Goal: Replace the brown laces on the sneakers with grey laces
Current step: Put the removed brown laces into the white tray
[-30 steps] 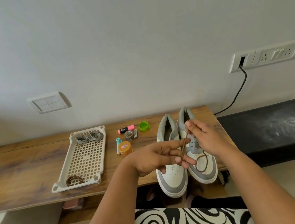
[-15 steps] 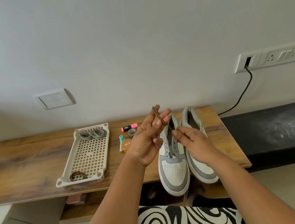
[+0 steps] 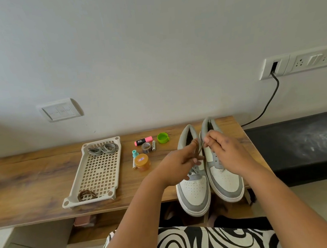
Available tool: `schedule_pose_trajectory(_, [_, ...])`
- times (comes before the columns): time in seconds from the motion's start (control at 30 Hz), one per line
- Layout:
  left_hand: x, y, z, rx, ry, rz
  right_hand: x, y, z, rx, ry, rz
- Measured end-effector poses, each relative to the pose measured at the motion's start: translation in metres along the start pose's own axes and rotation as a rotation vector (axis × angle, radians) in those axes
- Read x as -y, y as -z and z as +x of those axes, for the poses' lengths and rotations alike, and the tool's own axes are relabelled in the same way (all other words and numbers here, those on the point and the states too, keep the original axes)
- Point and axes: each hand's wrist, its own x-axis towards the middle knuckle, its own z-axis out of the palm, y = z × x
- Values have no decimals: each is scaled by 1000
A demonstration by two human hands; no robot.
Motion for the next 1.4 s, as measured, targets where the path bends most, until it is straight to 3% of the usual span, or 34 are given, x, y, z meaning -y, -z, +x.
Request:
schedule_pose_trajectory(0.17, [-10, 1, -7, 175, -3, -169, -5, 9, 0, -52, -29, -6])
schedule_pose_trajectory(0.37, [-10, 9, -14, 367, -88, -607, 2, 12, 2, -96, -88, 142])
schedule_pose_trajectory(0.53, [-6, 13, -12, 309, -188, -960, 1, -2, 4, -47, -164, 351])
schedule_pose_trajectory(0.67, [-10, 12, -10, 55, -173, -1083, 6, -18, 2, 37, -144, 320])
schedule_pose_trajectory(0.77, [-13, 11, -6, -192, -139, -990, 9, -22, 1, 70, -81, 248])
schedule_pose_trajectory(0.9, [-5, 9, -1, -389, -58, -587, 8, -23, 0, 108, -41, 123])
schedule_pose_trajectory(1.03, [5, 4, 4, -390, 3, -130, 5, -18, 0, 160, -41, 57])
schedule_pose_trajectory(1.2, [-2, 3, 6, -413, -5, -452, 4, -15, -2, 250, -33, 12])
schedule_pose_trajectory(1.27, [-1, 5, 6, -431, 7, -476, 4, -14, -2, 246, -26, 22])
schedule_pose_trajectory(1.33, [3, 4, 5, -415, -17, -323, 6, -12, -2, 237, -17, 35])
schedule_pose_trajectory(1.4, [7, 4, 5, -354, -58, 39, 6, -9, -1, 211, -10, 57])
